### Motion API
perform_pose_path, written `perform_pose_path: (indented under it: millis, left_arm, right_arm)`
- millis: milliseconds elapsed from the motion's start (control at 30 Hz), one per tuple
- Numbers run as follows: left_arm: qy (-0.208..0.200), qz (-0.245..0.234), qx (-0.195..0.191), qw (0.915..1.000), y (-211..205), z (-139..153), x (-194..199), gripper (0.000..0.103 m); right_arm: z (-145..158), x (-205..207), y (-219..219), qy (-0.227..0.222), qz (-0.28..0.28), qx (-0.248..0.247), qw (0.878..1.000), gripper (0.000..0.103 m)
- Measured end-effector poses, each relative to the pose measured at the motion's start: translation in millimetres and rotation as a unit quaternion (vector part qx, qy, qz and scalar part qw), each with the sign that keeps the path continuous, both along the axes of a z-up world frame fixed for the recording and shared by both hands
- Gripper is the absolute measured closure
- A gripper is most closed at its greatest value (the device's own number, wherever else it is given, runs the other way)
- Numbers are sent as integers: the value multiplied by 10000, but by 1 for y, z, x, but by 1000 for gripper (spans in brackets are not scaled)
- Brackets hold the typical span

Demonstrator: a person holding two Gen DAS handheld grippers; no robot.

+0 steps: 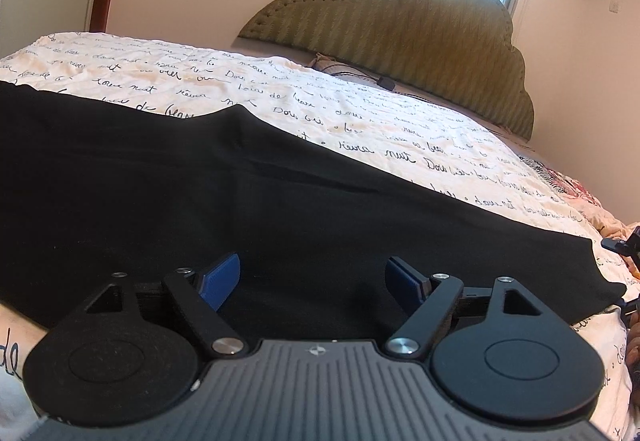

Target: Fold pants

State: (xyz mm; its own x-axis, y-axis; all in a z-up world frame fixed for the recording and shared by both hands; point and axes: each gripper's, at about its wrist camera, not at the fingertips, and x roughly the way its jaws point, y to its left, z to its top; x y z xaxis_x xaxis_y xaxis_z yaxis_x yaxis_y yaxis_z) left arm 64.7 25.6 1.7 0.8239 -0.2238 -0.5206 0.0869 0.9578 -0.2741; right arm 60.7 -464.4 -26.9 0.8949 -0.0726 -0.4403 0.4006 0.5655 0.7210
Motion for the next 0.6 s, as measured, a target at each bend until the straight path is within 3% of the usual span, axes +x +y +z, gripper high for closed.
perform_pose_path:
  millis: [67,100,133,200,267,300,400,467,600]
  left_arm:
    - [6,3,101,9999,-3,2,-1,20]
    - [32,1,196,9998,-6,3,0,20]
    - [67,2,331,9994,-10,6,1,20]
    - [90,-68,532,9985,-22,14,3,21]
    - [50,-351,533,9979,-36,26,9,21]
    - [-10,-544,561,9969,-48,35,13,21]
    - [-413,-1175,802,9890,-101,68,28,21]
    - [-572,-1622,735,9823,-142,90,43,20]
    - [-209,-2481,296,9681,-226,115,78,20]
  right_arm:
    - [1,0,3,11,-14,-97,10000,17]
    - [0,-1,2,29,-82,-98,9999,32]
    - [-2,-4,0,80,-206,-71,9997,62]
    - [-13,-9,-11,221,-417,258,9986,92]
    - [-22,-13,-23,68,-446,707,9965,94]
    - [-23,-15,-24,61,-428,691,9967,94]
    - [-18,-10,-14,183,-395,308,9986,94]
    - [-12,-5,-7,259,-338,-1,9991,94]
    - [-1,1,11,367,-198,-668,9969,94]
